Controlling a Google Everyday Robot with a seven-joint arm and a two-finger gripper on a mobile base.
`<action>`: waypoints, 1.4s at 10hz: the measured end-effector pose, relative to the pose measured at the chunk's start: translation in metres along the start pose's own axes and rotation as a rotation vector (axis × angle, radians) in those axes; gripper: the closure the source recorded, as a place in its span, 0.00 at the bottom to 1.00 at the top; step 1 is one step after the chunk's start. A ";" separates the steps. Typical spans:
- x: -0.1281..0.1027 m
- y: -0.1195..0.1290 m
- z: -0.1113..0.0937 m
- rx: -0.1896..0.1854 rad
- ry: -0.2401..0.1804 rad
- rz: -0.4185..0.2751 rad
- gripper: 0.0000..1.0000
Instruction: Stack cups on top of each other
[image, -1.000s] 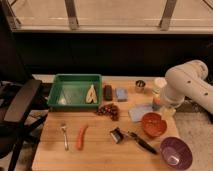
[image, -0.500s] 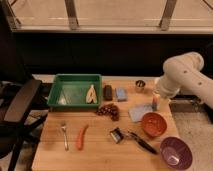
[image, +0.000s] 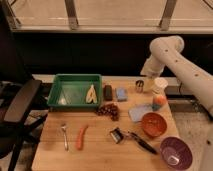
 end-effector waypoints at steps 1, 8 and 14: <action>-0.003 -0.005 0.002 -0.006 -0.005 -0.002 0.35; -0.007 -0.008 0.036 0.042 0.031 0.018 0.35; 0.022 -0.006 0.129 -0.021 0.120 0.106 0.35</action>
